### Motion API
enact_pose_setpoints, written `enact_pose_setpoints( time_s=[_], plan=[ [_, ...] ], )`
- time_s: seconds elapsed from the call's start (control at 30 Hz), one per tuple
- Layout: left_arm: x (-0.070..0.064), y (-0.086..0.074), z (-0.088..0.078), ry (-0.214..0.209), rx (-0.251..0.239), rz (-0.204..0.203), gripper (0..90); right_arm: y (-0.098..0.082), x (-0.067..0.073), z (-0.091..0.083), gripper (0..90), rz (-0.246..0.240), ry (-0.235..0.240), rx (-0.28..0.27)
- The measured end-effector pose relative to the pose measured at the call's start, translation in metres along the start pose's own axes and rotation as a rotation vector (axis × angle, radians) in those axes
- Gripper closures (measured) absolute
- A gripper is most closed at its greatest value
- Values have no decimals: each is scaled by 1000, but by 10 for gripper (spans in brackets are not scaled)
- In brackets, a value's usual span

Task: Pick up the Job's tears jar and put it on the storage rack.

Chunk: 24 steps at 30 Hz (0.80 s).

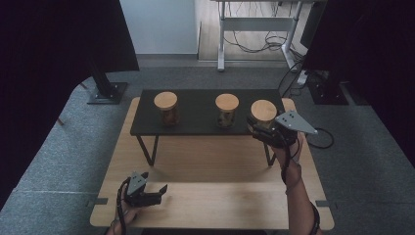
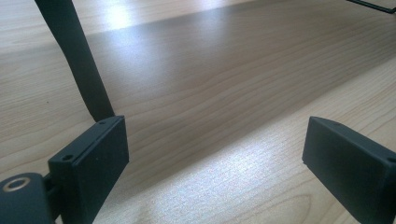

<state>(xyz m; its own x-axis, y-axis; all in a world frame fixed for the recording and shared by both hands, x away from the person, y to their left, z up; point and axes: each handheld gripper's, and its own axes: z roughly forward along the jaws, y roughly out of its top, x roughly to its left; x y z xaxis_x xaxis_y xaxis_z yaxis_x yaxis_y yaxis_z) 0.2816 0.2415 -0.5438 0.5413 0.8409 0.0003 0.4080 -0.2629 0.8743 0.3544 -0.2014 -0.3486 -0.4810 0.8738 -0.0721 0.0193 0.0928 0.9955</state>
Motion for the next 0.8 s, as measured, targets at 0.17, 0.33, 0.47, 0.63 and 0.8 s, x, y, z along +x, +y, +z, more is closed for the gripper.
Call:
enact_pose_setpoints(
  time_s=[0.17,0.33,0.47,0.63,0.8],
  plan=[
    [0,0,0,-1,1,2,64,-2,-3,7,247,7,-9,11],
    [0,0,0,-1,1,1,64,-4,-5,14,247,17,-34,18],
    [1,0,0,0,3,3,64,-5,-4,19,247,17,-41,27],
    [1,0,0,1,3,1,64,-8,-1,25,247,3,-42,52],
    [1,0,0,2,4,1,64,-11,0,31,245,-4,-68,79]
  ],
)
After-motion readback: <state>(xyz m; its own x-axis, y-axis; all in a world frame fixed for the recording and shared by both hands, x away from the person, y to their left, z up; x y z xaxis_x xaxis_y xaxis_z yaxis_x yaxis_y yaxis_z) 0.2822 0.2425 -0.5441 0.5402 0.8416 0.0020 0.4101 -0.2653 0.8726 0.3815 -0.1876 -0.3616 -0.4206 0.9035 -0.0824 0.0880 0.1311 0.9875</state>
